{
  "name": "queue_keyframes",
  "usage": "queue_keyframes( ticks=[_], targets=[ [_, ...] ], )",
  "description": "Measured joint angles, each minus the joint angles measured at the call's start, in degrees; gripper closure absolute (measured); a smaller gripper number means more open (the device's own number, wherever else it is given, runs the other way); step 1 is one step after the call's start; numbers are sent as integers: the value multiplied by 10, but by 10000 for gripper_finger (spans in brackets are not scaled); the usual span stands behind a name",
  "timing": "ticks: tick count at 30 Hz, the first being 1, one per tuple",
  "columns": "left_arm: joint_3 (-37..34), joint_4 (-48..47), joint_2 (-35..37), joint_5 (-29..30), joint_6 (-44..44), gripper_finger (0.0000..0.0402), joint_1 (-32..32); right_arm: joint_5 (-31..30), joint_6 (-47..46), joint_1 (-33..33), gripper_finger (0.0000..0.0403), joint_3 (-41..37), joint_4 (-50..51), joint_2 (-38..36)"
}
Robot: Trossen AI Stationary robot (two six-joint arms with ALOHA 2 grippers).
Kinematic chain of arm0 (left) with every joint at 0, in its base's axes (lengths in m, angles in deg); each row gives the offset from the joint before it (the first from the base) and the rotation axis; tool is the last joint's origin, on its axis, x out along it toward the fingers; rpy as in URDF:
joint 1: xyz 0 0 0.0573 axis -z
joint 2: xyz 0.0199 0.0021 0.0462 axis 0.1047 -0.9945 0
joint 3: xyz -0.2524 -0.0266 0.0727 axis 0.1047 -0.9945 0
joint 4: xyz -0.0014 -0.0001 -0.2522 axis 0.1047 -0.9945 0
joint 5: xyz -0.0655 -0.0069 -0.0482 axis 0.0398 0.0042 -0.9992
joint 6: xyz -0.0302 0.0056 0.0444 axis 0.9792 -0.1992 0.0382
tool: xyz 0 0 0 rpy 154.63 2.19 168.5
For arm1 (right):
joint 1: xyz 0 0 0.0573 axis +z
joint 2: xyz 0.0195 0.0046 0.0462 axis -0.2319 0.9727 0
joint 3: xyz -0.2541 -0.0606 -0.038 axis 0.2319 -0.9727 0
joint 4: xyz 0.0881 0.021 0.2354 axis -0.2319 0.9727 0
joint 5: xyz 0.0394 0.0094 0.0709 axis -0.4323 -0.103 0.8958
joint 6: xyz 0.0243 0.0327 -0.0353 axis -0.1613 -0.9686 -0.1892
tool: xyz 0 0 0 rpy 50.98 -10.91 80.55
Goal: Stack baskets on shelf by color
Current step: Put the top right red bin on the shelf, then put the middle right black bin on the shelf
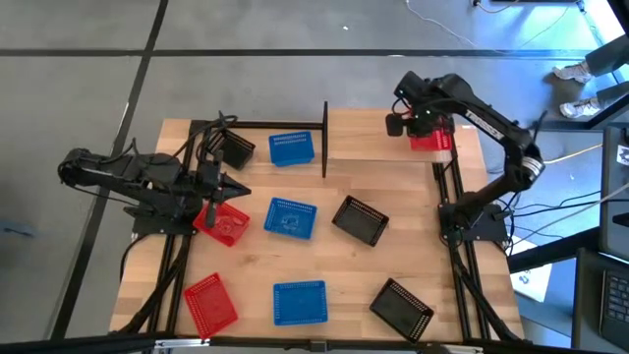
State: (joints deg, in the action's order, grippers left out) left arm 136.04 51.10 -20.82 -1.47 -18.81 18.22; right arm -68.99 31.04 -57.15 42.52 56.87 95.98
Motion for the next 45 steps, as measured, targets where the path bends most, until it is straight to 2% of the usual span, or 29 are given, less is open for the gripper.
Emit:
queue_keyframes(
  ticks=[11,23,30,33,40,45],
  targets=[
    [0,0,0,11,-4,401,0,4,17,-18,401,0,16,37],
    [0,0,0,14,-4,401,0,8,9,-18,362,0,13,37],
    [0,-4,0,14,-4,401,0,-43,24,-18,342,1,14,35],
    [0,-13,0,14,-4,401,0,-58,22,-17,341,27,20,27],
    [0,-12,0,13,-4,401,0,-101,25,35,341,112,29,0],
    [0,-8,0,13,-4,401,0,-104,89,112,341,171,28,-15]
  ],
)
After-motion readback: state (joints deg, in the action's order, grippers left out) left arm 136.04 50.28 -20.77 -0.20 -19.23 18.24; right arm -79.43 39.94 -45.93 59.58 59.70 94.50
